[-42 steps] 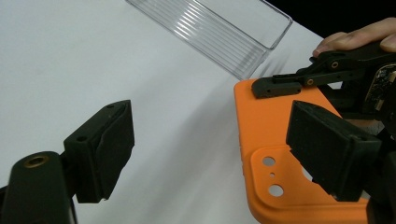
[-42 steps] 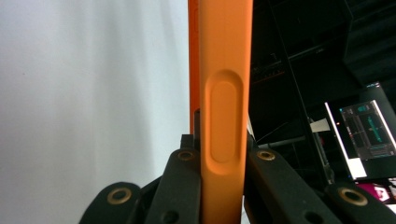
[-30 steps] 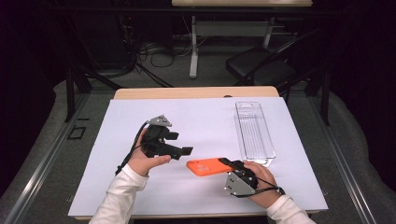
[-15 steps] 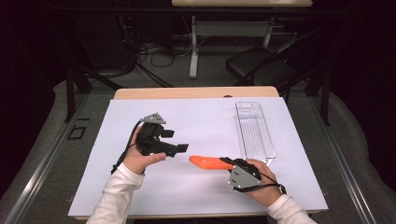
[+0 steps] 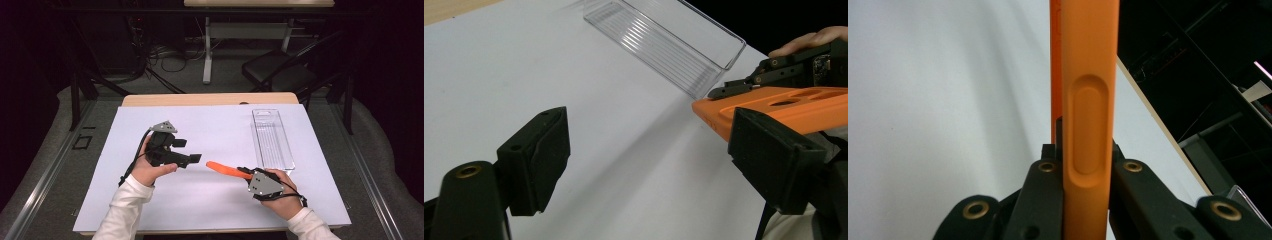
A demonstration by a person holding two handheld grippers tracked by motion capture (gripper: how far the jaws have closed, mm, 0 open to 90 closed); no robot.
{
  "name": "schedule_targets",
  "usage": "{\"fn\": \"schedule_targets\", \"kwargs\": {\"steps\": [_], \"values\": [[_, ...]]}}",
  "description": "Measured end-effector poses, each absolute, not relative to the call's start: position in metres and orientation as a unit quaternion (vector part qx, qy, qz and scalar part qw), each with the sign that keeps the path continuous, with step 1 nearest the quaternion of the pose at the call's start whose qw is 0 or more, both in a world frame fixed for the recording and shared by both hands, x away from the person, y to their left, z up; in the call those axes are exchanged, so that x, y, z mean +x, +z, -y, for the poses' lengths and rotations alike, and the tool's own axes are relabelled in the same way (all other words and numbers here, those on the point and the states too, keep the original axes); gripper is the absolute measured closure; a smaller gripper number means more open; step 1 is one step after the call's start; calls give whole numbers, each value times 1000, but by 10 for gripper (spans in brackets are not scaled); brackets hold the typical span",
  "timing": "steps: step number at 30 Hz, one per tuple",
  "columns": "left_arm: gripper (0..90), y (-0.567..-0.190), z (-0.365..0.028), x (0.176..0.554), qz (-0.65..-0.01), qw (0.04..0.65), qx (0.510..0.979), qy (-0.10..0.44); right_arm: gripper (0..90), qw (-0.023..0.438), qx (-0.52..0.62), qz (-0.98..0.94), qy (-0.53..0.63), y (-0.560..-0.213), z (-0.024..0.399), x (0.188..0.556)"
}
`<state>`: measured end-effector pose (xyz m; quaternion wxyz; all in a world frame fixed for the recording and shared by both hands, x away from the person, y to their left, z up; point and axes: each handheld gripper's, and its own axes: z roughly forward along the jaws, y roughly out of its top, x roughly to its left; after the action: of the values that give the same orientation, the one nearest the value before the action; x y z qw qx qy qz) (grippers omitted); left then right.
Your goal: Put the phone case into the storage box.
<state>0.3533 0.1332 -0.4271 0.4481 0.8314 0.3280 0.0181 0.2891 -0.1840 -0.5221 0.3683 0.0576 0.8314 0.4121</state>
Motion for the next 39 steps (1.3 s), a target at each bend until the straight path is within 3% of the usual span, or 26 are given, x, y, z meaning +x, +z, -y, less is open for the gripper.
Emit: {"fn": "schedule_targets", "kwargs": {"steps": [31, 39], "values": [[352, -427, -101, 335, -230, 446, 865, 1, 869, 356, 93, -816, 445, -518, 195, 294], [483, -435, -89, 332, -218, 437, 872, 2, 869, 357, 91, -814, 450, -518, 194, 293]]}}
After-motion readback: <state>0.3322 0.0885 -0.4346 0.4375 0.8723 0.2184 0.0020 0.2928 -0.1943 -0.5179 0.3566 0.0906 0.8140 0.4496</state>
